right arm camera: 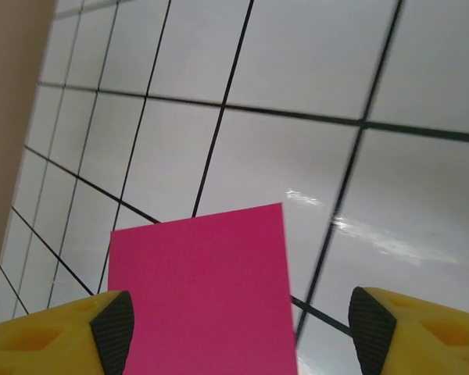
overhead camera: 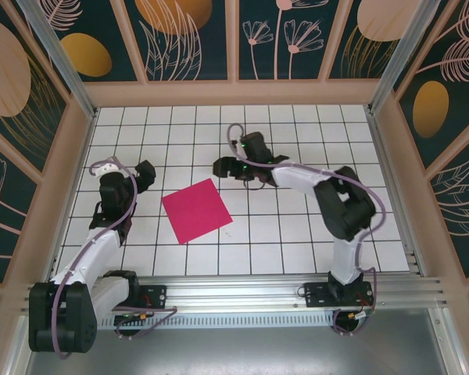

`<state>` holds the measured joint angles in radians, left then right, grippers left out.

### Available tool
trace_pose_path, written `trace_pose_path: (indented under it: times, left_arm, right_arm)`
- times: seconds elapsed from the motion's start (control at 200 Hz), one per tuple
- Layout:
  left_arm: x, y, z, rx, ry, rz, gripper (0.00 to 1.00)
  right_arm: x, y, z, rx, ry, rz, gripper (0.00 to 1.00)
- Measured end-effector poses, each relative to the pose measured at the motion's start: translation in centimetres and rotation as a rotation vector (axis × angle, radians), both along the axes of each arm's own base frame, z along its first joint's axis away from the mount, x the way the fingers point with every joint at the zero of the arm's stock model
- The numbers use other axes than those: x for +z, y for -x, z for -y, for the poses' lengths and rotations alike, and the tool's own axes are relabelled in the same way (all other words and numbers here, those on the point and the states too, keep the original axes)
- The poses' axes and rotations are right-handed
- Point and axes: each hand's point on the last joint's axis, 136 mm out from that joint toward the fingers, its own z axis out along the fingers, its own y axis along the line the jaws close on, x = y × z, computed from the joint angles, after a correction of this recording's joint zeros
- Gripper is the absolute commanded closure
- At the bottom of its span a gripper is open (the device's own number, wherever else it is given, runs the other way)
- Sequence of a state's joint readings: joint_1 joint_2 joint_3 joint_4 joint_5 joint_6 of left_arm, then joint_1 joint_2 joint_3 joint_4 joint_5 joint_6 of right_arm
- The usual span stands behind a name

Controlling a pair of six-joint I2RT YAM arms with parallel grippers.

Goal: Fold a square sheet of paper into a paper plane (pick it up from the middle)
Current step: Move the square sheet of paper to the center of the table.

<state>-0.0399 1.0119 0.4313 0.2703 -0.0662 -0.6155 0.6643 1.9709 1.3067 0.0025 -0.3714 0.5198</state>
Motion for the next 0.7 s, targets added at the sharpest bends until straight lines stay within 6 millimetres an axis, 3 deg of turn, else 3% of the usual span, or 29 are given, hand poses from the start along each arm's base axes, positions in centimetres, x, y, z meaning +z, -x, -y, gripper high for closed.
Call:
trace_pose_path:
  times: [0.075, 0.225, 0.465, 0.701]
  left_arm:
    - [-0.6, 0.4, 0.1, -0.007, 0.007, -0.028, 0.02]
    - [-0.5, 1.0, 0.4, -0.020, 0.018, -0.039, 0.02]
    - [-0.7, 1.3, 1.5, -0.077, 0.053, -0.054, 0.02]
    - [-0.9, 1.5, 2.2, -0.112, 0.066, -0.066, 0.02]
  right_arm:
    - [-1.3, -0.2, -3.0, 0.034, 0.009, -0.025, 0.33]
    - [-3.2, 0.8, -7.4, 0.082, 0.022, -0.060, 0.35]
    - [-4.8, 4.2, -10.0, 0.124, 0.037, -0.120, 0.36]
    - [-5.5, 3.8, -9.5, 0.084, 0.054, -0.136, 0.36]
